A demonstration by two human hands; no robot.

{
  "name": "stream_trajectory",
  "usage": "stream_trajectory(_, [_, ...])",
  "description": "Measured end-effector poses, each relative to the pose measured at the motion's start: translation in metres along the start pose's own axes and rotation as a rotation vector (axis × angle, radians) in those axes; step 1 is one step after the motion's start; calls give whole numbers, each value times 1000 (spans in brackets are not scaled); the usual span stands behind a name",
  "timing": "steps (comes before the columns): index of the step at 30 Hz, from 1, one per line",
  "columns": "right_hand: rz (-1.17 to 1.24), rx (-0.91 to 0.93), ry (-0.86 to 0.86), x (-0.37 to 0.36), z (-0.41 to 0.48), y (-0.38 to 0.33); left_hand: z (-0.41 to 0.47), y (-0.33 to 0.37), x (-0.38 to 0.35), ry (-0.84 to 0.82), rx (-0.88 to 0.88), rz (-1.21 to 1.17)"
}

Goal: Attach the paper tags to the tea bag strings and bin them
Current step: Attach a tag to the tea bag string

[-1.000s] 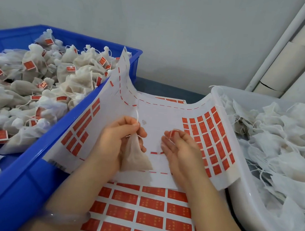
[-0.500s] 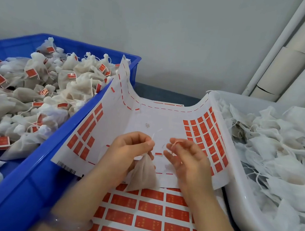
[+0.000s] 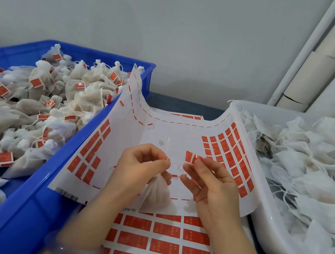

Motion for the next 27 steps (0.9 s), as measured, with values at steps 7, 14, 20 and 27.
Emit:
stream_trajectory(7, [-132,55,-46,-8,-4,0,-3,14,7,110,-173,192])
stream_trajectory(14, [-154,69,15,-2,-3,1,3,3,10,76,-99,220])
stream_trajectory(20, [-130,23,42,0,-2,5,10,-19,18,107,106,180])
stream_trajectory(27, [-165,-6,55,2,-1,10,8,-23,17,48,127,203])
Point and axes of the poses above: each hand's wrist, its own z-axis towards the middle knuckle, its own x-axis out of the back of the hand, y = z × x, the point moved 6 cm from there along z, towards the middle knuckle, and after that the axes turned 3 degrees about -y, right-handed, at the moved point
